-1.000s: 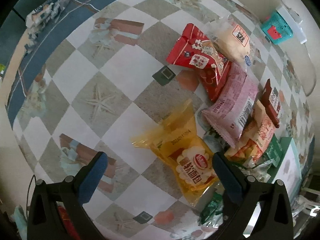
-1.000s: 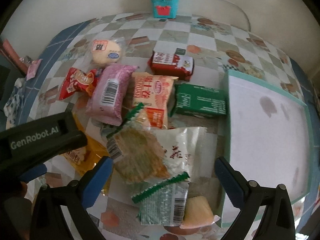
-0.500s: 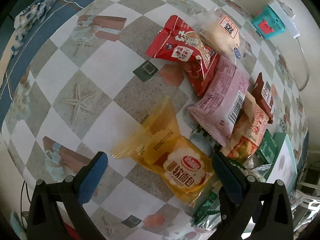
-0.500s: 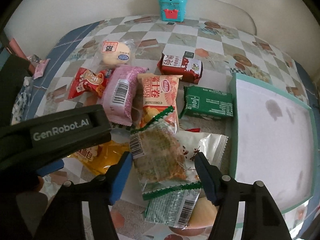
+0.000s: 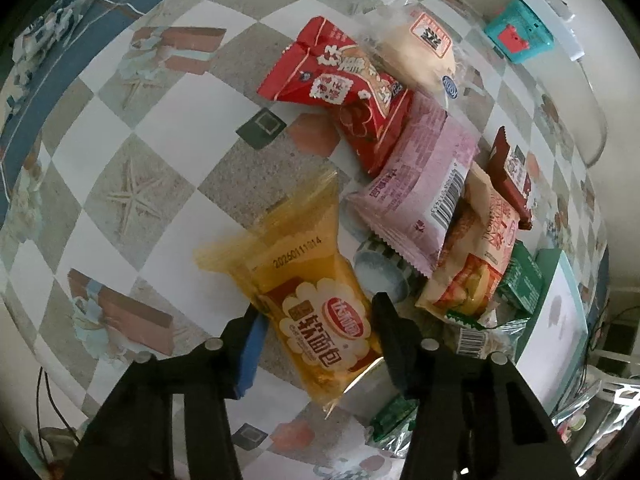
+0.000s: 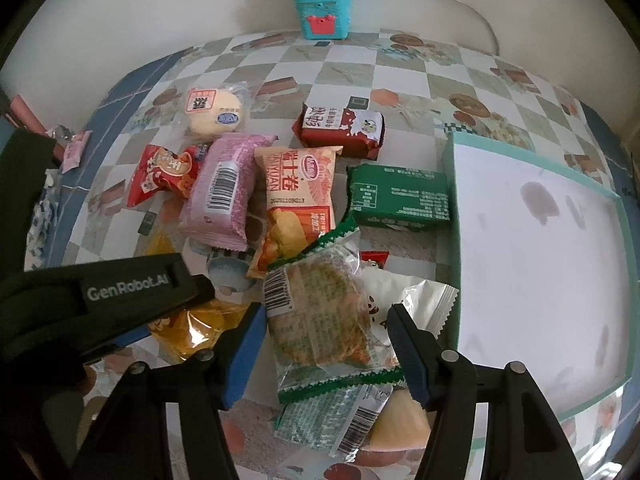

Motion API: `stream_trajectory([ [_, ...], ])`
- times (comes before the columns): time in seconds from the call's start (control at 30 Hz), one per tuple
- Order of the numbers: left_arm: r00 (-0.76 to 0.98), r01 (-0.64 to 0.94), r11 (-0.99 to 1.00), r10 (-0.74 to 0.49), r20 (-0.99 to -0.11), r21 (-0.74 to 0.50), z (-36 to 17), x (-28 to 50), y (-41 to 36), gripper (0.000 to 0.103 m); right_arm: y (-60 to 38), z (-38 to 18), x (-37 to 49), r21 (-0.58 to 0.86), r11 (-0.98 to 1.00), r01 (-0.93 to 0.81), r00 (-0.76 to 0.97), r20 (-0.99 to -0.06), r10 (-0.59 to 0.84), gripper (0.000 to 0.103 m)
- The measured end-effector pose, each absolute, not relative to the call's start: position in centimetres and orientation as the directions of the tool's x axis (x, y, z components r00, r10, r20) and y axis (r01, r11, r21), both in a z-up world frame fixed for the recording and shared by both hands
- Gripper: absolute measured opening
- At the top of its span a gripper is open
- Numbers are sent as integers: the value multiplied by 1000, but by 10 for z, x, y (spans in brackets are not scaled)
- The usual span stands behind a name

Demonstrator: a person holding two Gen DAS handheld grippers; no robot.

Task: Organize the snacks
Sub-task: 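Grasp the yellow bread bag with the left gripper while the right grasps a green biscuit pack, then carry both packs over the white tray and open both grippers to drop them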

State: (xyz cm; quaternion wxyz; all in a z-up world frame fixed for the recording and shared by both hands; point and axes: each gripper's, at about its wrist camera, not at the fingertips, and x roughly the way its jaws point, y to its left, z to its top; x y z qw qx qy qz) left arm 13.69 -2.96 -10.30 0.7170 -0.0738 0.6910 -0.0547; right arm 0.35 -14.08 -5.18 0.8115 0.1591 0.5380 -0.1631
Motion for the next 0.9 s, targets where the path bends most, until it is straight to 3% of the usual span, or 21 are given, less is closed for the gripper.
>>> stream_trajectory([
  [0.13,55,-28,984,-176,-983,-178,-84,133,-25,52,-143,-47,1,104,891,441,385,-919,-84,62],
  [0.2,75,-29,982,-185,-980,-188,-70,139,-20,52,-144,-43,-1,122,886,447,399,-914,-75,45],
  [0.43,136,-19,980,-195,-971,-199,-33,123,-11,52,-146,-39,-4,141,883,448,405,-912,-59,43],
  [0.53,138,-33,981,-187,-973,-193,-36,122,-11,52,-145,-41,-5,163,886,435,414,-910,-35,47],
  [0.6,141,-44,983,-171,-975,-179,-40,118,-5,52,-142,-41,-3,143,895,423,412,-910,-49,71],
  [0.63,146,-48,987,-146,-978,-155,-40,118,-2,52,-138,-42,-1,126,903,411,415,-908,-62,75],
  [0.77,174,-43,998,-29,-984,-37,-50,111,5,52,-123,-45,8,52,925,376,399,-910,-111,75],
  [0.9,150,-77,997,12,-989,0,-57,116,21,52,-111,-56,17,-63,933,354,353,-915,-196,75],
])
